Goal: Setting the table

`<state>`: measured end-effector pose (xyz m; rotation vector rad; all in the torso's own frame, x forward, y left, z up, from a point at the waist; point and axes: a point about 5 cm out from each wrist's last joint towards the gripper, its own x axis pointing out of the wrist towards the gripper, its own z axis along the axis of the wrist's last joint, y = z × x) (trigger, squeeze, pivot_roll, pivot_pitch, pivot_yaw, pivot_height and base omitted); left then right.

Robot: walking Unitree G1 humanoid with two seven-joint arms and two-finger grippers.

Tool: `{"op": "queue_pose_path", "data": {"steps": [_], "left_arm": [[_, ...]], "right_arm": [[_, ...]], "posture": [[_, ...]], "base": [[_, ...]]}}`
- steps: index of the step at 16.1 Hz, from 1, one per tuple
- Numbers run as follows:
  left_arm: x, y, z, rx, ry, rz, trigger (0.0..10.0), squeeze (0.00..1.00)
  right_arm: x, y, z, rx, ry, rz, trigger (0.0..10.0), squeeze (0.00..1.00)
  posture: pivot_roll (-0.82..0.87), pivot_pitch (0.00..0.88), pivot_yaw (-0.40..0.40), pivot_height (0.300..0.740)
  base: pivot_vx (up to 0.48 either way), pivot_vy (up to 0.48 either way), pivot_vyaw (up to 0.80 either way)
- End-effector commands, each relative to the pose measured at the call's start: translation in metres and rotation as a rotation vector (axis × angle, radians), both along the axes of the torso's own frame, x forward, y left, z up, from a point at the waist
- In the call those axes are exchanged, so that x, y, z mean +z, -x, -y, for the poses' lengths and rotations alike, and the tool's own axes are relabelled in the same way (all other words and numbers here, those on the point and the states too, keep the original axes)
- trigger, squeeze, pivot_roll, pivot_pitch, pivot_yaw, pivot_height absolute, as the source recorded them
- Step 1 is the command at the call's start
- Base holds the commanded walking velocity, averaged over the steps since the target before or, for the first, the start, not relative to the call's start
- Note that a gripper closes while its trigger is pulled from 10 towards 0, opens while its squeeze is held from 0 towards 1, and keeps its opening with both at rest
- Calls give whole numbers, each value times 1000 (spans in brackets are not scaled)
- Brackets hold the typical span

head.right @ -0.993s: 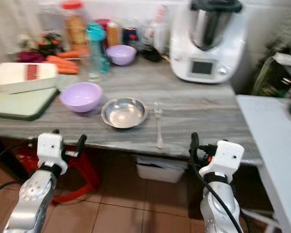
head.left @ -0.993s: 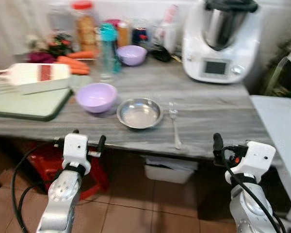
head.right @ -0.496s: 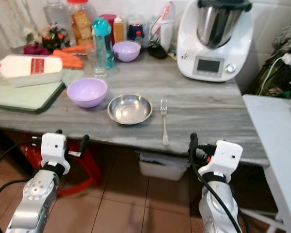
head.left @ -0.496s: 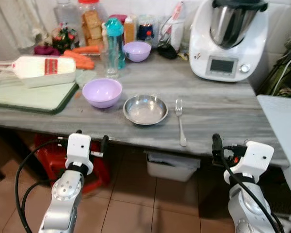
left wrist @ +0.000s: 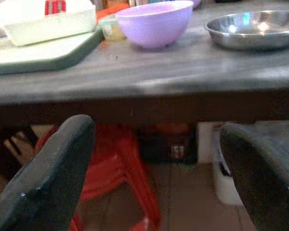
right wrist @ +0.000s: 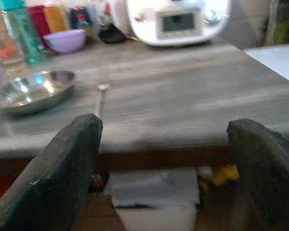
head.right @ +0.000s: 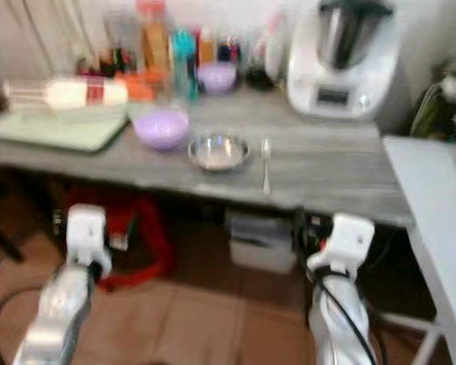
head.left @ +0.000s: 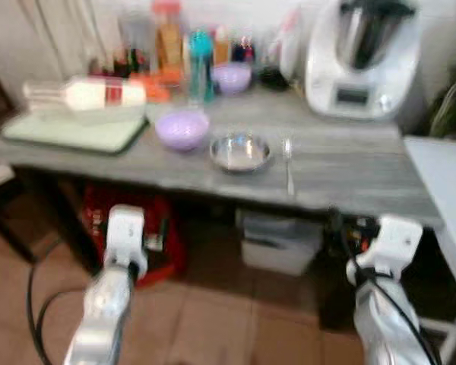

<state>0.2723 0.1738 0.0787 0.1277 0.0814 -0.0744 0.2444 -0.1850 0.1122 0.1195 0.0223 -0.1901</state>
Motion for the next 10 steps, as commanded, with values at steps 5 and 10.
{"op": "queue_pose_path", "data": {"steps": [5, 10], "left_arm": [[8, -5, -2, 2, -20, 30, 10000, 0], [9, -5, 0, -25, -31, 55, 10000, 0]], "right_arm": [[2, -6, -2, 13, 0, 10, 10000, 0], [2, -8, -2, 11, 2, 9, 10000, 0]], "posture": [[40, 0, -7, 740], [37, 0, -7, 740]], "base": [[-285, 0, 0], [-212, 0, 0]]}}
